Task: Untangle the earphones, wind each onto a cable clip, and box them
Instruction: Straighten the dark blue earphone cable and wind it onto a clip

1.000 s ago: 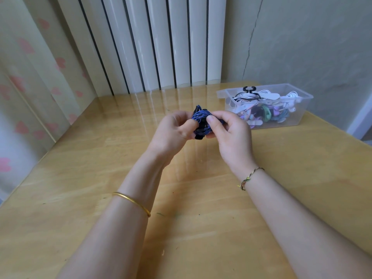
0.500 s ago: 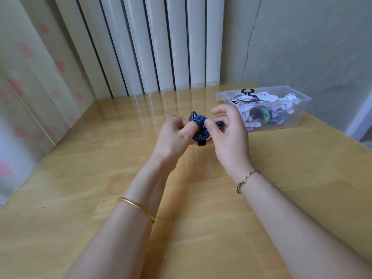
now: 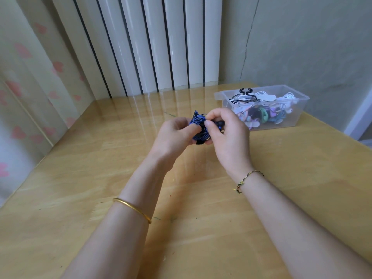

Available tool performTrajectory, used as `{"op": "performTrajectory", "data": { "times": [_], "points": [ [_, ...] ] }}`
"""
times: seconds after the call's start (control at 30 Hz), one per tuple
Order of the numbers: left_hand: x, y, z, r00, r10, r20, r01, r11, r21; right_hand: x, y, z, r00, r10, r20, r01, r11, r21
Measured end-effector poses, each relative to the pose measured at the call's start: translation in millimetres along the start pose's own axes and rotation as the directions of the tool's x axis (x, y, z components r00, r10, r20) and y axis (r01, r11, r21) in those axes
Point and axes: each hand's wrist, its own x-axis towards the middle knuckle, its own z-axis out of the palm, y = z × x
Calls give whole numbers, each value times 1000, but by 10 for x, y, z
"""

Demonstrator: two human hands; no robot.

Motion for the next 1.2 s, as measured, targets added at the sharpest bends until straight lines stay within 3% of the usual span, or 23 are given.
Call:
{"op": "performTrajectory", "data": {
  "times": [0.27, 0.63, 0.87, 1.2],
  "points": [
    [7, -23, 22, 999, 29, 24, -26, 992, -120, 1, -17, 16, 996, -79, -28, 77, 995, -71],
    [12, 2, -25, 998, -61, 26, 66, 955, -291, -12, -35, -18, 989, -135, 67, 141, 987, -82],
    [8, 13, -36, 997, -77, 26, 81, 958, -275, -28, -54, -23, 988, -139, 73, 146, 984, -102],
    [-13, 49, -16, 994, 10, 107, 21, 958, -287, -10, -119, 2, 999, -8, 34, 4, 992, 127]
  ]
}}
